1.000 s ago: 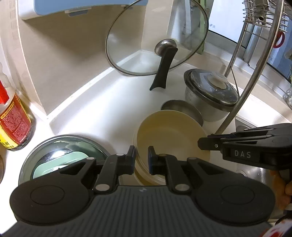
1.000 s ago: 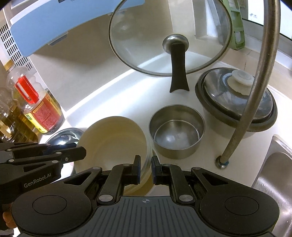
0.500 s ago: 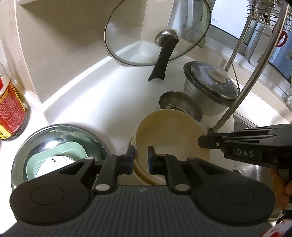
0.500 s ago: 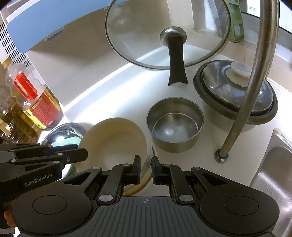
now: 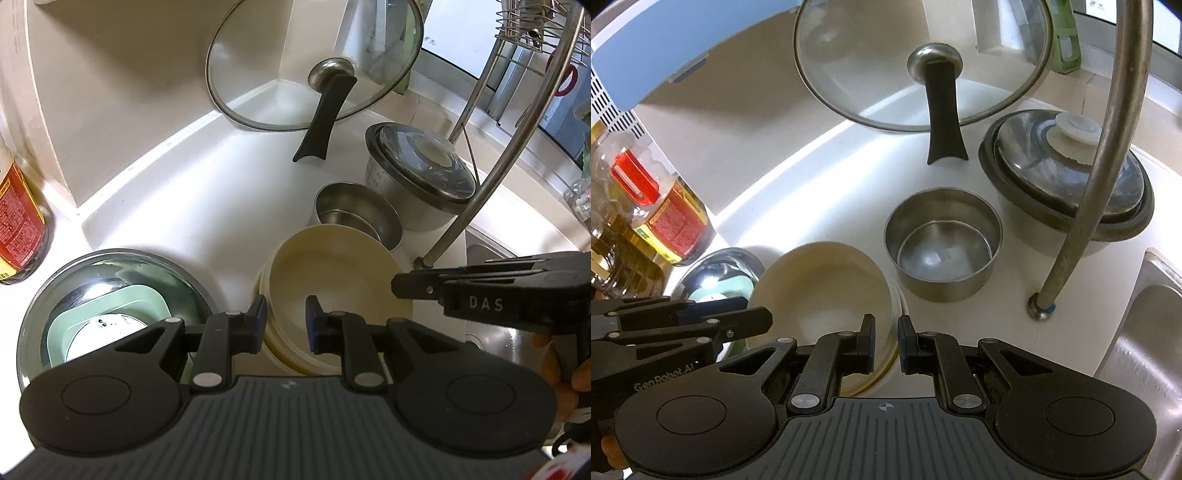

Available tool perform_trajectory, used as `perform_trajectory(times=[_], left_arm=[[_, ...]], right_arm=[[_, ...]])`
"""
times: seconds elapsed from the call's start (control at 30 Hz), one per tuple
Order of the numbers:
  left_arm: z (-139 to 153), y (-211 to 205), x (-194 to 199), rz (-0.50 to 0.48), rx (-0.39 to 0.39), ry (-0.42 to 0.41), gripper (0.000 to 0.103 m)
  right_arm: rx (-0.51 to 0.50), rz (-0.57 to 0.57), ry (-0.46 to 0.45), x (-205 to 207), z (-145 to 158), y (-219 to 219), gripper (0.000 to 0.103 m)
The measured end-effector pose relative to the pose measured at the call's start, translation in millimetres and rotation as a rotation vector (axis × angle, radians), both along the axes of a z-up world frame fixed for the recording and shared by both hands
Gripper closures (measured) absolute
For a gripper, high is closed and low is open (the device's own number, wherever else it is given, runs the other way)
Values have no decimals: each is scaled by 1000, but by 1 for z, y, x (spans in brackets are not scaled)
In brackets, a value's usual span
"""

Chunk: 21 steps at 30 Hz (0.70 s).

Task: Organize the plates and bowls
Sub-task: 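Lift the cream bowl with both grippers and carry it over the basin, then lower the cream bowl into the basin and open both grippers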

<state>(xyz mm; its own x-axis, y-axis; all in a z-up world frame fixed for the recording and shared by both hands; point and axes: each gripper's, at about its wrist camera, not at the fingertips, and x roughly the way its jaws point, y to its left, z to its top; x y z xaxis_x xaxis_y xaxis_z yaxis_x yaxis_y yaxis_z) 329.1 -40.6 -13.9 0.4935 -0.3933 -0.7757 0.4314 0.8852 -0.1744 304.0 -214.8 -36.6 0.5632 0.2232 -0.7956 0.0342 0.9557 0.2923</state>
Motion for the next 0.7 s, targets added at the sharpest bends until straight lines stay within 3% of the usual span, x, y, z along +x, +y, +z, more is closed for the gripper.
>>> perform_trajectory(times=[0.37, 0.53, 0.7], left_arm=[[5, 1, -4, -1, 10, -18, 81], [6, 1, -5, 0, 14, -22, 81], [7, 1, -7, 4, 19, -29, 81]], right_arm=[[-1, 10, -15, -3, 3, 2, 86], [-5, 12, -35, -5, 7, 4, 68], [-5, 14, -51, -6, 10, 5, 66]])
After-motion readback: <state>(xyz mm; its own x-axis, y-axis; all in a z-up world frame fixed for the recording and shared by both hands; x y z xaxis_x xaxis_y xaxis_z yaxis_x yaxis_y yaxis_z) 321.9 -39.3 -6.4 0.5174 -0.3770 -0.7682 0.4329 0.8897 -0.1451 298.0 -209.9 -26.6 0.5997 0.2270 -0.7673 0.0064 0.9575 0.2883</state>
